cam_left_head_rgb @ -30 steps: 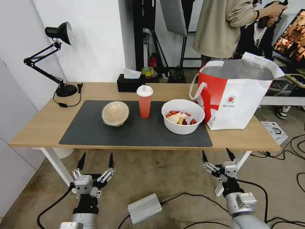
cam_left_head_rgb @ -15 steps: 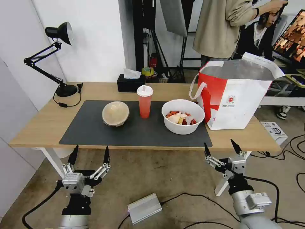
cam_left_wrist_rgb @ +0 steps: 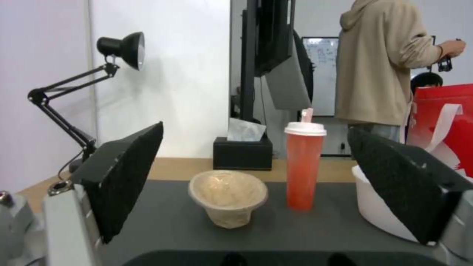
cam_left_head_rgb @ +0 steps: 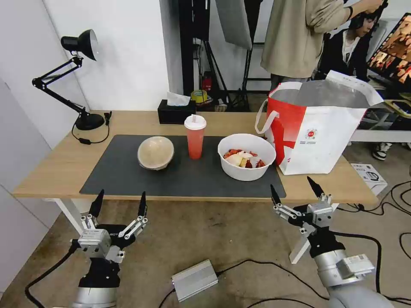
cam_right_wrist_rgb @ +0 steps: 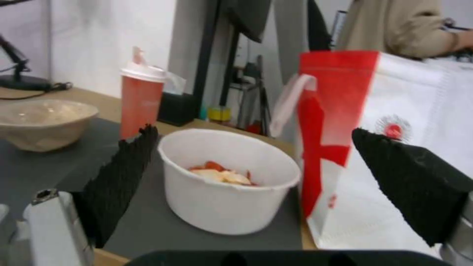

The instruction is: Pick up the trash from the table and place it into the takeout bag.

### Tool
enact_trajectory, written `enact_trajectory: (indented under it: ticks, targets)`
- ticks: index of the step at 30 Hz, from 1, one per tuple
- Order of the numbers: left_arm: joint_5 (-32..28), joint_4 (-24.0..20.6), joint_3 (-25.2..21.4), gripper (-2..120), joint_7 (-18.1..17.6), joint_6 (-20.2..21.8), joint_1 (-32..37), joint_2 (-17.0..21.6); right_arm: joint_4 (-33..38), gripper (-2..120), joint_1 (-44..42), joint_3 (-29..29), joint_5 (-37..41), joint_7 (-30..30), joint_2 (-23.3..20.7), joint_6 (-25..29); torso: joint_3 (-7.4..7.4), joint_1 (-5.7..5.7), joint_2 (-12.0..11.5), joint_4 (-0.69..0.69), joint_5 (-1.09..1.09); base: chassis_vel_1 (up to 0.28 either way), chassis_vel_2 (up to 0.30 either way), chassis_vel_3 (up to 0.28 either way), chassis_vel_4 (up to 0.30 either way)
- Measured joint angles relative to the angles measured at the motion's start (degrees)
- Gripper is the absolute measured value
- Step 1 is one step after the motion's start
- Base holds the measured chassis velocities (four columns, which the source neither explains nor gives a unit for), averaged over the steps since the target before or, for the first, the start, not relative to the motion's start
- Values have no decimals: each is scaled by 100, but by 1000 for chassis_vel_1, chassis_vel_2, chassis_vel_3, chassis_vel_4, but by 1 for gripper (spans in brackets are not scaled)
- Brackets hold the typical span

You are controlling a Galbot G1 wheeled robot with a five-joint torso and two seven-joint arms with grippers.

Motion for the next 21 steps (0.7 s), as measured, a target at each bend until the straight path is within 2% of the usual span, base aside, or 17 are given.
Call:
enact_trajectory:
  ticks: [3,5,6,9,11,14,16,21]
  targets:
    - [0,7,10,100,3,-1,-14,-16,9,100,98,-29,72,0,-124,-129,0,0,0,0,0,0,0,0,0]
    - [0,22,45,100,17,-1,-51,-59,-30,100,378,-90,270,-19,-415,-315,0,0,0,0,0,0,0,0,0]
    - [0,22,45,100,17,-1,-51,-59,-30,100,378,-90,270,-19,-415,-315,0,0,0,0,0,0,0,0,0]
    - [1,65,46,100,29,-13,-75,-78,-112,100,660,-66,550,-288,-754,-552,0,0,0,-1,1,0,0,0,0]
    - [0,76,45,100,33,-19,-79,-79,-137,100,726,-60,628,-357,-853,-581,0,0,0,0,1,0,0,0,0]
    - [-13,144,26,100,53,-69,-118,-87,-285,100,1067,-62,952,-650,-1347,-634,0,0,0,0,1,0,0,0,0]
    - [-14,152,25,100,55,-73,-123,-89,-307,100,1106,-65,987,-676,-1402,-634,1,0,0,1,0,0,0,0,0]
    - [-59,235,-7,100,128,-88,-185,-99,-634,100,1565,-191,1420,-976,-2021,-631,1,0,0,0,0,0,0,0,0]
